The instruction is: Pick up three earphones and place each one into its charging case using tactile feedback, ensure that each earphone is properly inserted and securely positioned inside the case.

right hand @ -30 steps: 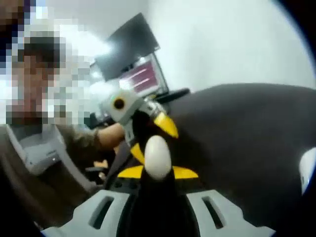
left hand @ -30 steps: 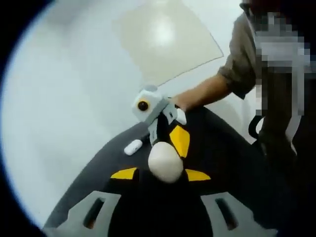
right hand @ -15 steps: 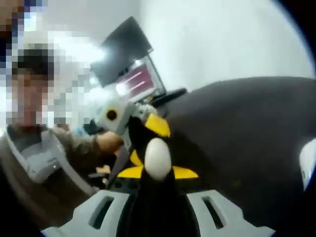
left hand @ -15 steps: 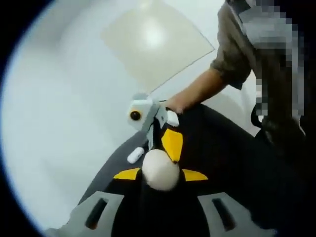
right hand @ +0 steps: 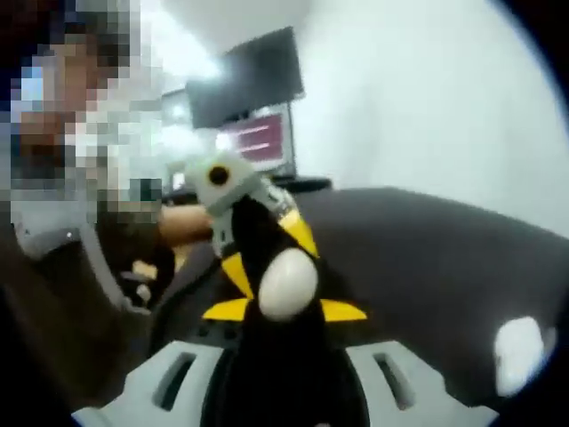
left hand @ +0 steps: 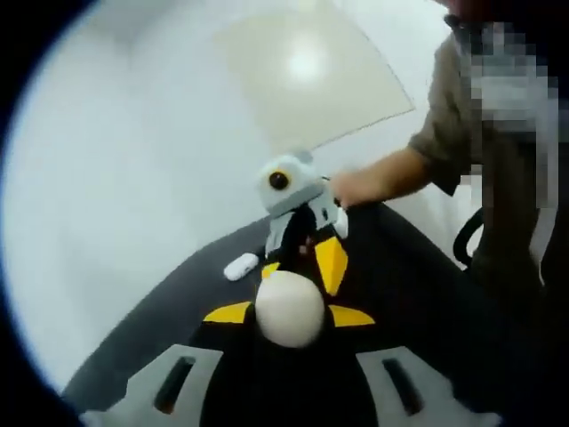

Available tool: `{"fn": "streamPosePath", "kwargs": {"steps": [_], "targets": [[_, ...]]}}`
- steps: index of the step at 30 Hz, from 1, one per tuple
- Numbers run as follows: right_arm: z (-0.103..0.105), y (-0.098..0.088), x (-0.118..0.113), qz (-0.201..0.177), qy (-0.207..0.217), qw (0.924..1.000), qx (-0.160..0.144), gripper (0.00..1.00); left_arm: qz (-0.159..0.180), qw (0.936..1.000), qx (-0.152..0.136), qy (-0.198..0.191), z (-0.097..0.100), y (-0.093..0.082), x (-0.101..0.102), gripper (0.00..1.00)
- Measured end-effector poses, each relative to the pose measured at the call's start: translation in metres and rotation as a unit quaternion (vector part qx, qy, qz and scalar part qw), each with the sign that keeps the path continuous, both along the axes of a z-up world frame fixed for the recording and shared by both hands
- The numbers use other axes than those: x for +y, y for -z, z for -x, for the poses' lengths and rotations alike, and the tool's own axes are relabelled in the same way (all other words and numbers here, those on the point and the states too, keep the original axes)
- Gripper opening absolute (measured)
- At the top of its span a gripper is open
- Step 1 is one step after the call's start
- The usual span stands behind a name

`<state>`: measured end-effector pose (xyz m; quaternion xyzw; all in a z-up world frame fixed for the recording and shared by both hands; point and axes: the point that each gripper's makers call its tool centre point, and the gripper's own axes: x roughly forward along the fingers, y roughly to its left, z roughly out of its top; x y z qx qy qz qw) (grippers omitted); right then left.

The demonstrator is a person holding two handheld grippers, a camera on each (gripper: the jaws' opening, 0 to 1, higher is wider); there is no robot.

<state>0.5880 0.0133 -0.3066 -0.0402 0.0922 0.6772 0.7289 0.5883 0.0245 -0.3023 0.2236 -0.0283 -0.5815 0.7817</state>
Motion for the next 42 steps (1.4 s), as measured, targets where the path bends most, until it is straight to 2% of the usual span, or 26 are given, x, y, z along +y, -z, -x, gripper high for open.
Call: {"fn": "streamPosePath", "kwargs": {"steps": [2, 6, 9, 13, 17, 18, 19, 22, 24, 26, 29, 33, 35, 37, 39, 40, 42], "targets": [[-0.007, -0.007, -0.003, -0.019, 0.015, 0.9997, -0.001, 0.33, 0.006, 0.9999, 0.01, 0.0, -0.002, 0.001, -0.001, 0.3], [-0.007, -0.009, -0.002, -0.023, 0.015, 0.9995, -0.011, 0.33, 0.001, 0.9998, 0.02, -0.006, -0.005, 0.005, -0.001, 0.31], [-0.005, -0.004, -0.001, -0.009, 0.013, 0.9994, -0.03, 0.31, 0.003, 0.9995, 0.03, -0.009, -0.006, 0.005, -0.001, 0.31], [-0.009, 0.0, -0.002, 0.002, 0.023, 0.9997, -0.009, 0.31, 0.004, 0.9995, 0.028, -0.014, -0.007, 0.004, 0.0, 0.34], [-0.009, 0.002, -0.003, 0.009, 0.026, 0.9994, -0.018, 0.33, 0.001, 0.9996, 0.02, -0.019, -0.007, -0.001, 0.006, 0.38], [-0.009, 0.002, -0.002, 0.01, 0.026, 0.9994, -0.02, 0.33, 0.004, 0.9995, 0.02, -0.022, -0.008, -0.003, 0.009, 0.38], [-0.009, 0.002, -0.002, 0.012, 0.025, 0.9994, -0.021, 0.34, 0.024, 0.9989, 0.028, -0.027, -0.01, -0.009, 0.012, 0.37], [-0.01, 0.002, -0.003, 0.011, 0.026, 0.9993, -0.023, 0.34, 0.091, 0.9941, 0.051, -0.028, -0.01, -0.032, 0.022, 0.38], [-0.01, 0.001, -0.003, 0.008, 0.028, 0.9994, -0.022, 0.34, 0.136, 0.9874, 0.073, -0.037, -0.014, -0.046, 0.033, 0.38], [-0.011, -0.001, -0.003, 0.002, 0.029, 0.9994, -0.018, 0.34, 0.147, 0.9843, 0.086, -0.045, -0.017, -0.049, 0.042, 0.38], [-0.013, -0.002, -0.003, 0.0, 0.037, 0.9992, -0.017, 0.36, 0.151, 0.978, 0.129, -0.063, -0.021, -0.046, 0.05, 0.34], [-0.009, 0.0, -0.001, 0.011, 0.033, 0.9991, -0.022, 0.45, 0.188, 0.964, 0.163, -0.093, -0.033, -0.055, 0.061, 0.36], [-0.009, -0.001, -0.001, 0.011, 0.037, 0.9991, -0.014, 0.52, 0.203, 0.9585, 0.166, -0.112, -0.041, -0.058, 0.07, 0.38], [-0.009, -0.009, -0.002, -0.002, 0.052, 0.9986, -0.012, 0.53, 0.195, 0.959, 0.157, -0.134, -0.046, -0.056, 0.076, 0.33], [-0.014, -0.015, -0.007, -0.006, 0.078, 0.9962, -0.038, 0.53, 0.185, 0.9598, 0.14, -0.158, -0.051, -0.053, 0.081, 0.3], [-0.015, -0.013, -0.009, 0.004, 0.085, 0.9949, -0.054, 0.52, 0.177, 0.9597, 0.137, -0.17, -0.054, -0.05, 0.083, 0.3], [-0.012, -0.009, -0.011, 0.015, 0.087, 0.9947, -0.052, 0.51, 0.168, 0.96, 0.126, -0.185, -0.058, -0.048, 0.084, 0.28]]}}
